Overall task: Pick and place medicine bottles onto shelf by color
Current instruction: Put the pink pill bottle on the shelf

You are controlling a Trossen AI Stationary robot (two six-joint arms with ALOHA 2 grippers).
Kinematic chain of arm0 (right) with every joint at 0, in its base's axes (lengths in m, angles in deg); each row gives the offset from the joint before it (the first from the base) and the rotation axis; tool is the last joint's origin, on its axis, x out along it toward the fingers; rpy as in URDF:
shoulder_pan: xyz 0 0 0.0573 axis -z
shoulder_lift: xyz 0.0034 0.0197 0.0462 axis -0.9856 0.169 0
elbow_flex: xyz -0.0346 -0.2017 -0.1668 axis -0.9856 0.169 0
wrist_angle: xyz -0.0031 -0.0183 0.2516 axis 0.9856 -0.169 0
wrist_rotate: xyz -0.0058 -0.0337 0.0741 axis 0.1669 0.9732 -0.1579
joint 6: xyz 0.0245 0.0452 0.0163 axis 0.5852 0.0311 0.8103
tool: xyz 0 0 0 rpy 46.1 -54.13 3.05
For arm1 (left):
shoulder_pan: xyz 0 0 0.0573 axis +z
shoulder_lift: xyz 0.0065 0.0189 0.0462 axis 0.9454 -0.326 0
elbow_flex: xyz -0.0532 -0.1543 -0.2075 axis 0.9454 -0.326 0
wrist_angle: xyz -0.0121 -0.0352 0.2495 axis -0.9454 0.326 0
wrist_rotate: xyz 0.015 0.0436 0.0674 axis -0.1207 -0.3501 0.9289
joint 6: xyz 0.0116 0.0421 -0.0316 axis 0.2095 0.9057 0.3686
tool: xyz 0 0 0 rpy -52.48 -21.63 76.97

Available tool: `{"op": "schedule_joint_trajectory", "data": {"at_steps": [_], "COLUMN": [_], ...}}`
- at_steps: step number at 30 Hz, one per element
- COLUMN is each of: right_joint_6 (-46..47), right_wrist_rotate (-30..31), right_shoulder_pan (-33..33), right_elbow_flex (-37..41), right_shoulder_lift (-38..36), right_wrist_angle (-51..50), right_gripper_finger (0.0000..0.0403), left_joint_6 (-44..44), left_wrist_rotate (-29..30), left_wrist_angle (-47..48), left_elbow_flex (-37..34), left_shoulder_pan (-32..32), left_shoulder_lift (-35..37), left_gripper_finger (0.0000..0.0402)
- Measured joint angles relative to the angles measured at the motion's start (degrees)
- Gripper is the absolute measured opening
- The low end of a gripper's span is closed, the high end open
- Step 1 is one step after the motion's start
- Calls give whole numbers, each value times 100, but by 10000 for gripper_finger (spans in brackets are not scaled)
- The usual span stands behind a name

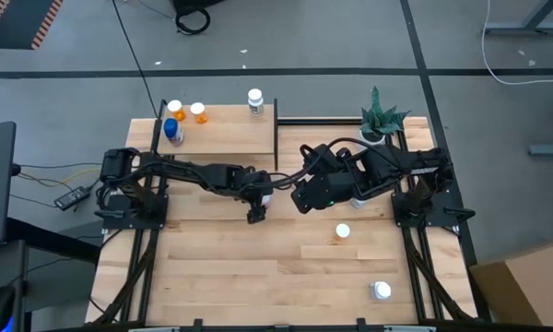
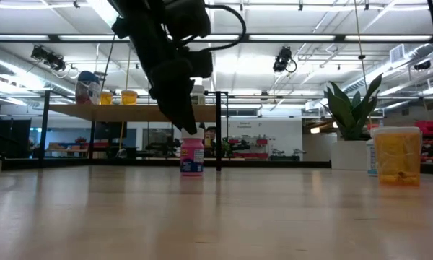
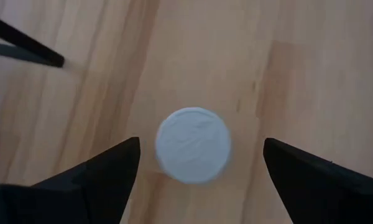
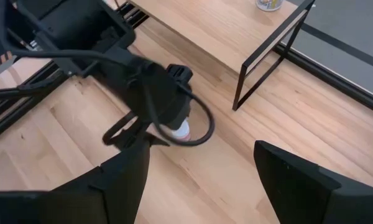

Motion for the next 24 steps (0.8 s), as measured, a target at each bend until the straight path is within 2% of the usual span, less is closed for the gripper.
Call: {"op": "schedule_joint_trajectory", "data": {"at_steps": [13, 24], "right_joint_6": [0, 31], "right_wrist_rotate": [-40, -40], "right_shoulder_pan": [-27, -27], "right_elbow_flex": [0, 1], "right_shoulder_lift": [0, 0], "right_wrist_angle": [0, 0], "right_gripper_finger": [296, 296], "left_joint_6": [-290, -737], "left_wrist_rotate": [261, 128], "left_wrist_angle": [-139, -79], "left_elbow_flex": [0, 0], "left_shoulder_pan": [86, 80], "left_shoulder_lift": [-159, -454], "left_gripper_finger": [350, 343]}}
